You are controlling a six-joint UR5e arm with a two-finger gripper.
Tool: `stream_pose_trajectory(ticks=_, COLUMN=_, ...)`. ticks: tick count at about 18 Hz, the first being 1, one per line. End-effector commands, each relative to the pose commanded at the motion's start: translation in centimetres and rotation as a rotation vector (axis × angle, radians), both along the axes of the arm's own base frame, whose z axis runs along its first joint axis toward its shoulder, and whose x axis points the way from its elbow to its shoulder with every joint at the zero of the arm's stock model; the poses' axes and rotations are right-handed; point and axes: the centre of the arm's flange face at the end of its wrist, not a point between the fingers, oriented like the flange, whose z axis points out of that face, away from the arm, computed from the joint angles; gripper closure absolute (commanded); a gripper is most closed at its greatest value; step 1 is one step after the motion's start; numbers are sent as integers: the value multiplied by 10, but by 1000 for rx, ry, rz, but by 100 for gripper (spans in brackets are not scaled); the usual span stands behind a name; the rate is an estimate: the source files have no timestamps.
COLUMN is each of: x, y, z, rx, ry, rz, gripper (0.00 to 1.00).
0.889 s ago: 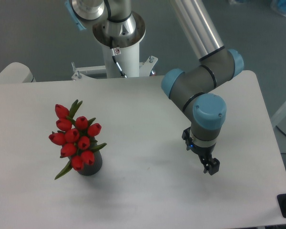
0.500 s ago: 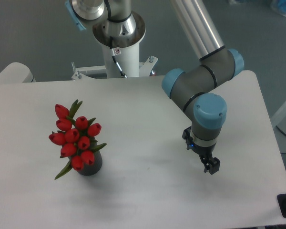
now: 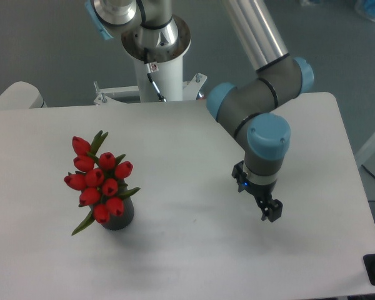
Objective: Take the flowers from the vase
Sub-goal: 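Raise the open gripper and swing it toward the red tulips, then move the open gripper onto the tulip stems above the vase rim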
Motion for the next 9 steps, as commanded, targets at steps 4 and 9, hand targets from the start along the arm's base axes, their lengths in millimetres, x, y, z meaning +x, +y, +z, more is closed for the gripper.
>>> stream_pose_trajectory(ticks=4, x=35, y=-14, z=-2, rx=119, ry=-116, rz=4, gripper=0)
stream_pose_trajectory(ticks=9, x=89, y=-24, z=23, rx=296, ry=-256, rz=34, gripper=0)
